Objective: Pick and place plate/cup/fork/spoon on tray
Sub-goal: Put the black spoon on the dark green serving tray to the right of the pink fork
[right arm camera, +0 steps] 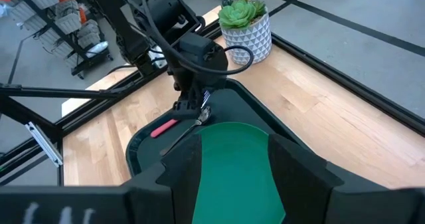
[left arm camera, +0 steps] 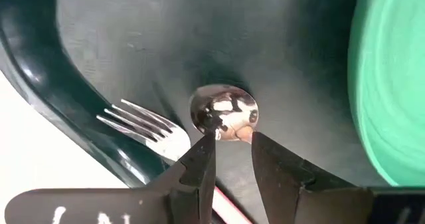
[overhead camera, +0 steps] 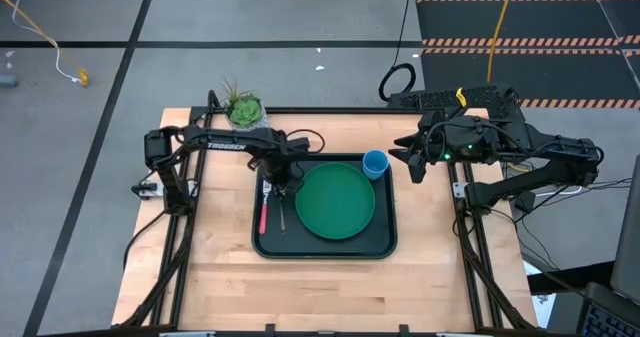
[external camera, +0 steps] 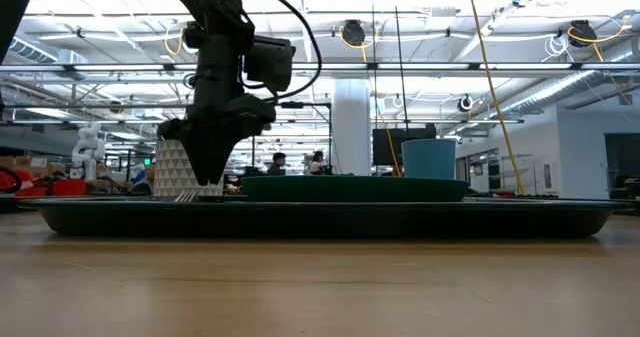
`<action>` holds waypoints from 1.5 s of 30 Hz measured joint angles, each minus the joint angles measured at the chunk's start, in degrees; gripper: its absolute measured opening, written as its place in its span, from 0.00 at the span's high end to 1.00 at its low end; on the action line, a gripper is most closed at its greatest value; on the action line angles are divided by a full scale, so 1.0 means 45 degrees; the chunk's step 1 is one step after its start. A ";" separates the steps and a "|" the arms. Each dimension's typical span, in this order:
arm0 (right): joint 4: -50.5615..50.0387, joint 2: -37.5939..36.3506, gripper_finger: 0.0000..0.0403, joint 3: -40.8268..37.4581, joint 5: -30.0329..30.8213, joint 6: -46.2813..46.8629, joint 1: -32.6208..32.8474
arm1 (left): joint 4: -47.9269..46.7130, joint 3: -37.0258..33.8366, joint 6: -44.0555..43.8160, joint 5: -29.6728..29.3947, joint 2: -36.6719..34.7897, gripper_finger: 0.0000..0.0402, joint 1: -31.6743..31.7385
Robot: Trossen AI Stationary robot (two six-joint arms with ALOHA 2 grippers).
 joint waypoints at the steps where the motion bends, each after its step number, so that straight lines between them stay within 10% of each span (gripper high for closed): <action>1: -0.0004 0.0000 0.59 0.0000 0.0001 0.0000 0.0000 | 0.0017 0.0000 -0.0082 -0.0004 0.0000 0.75 0.0041; 45: 0.0113 0.0005 0.59 -0.0542 -0.0325 0.0296 0.0000 | 0.1646 -0.1078 0.1248 0.0282 0.0102 0.75 -0.0123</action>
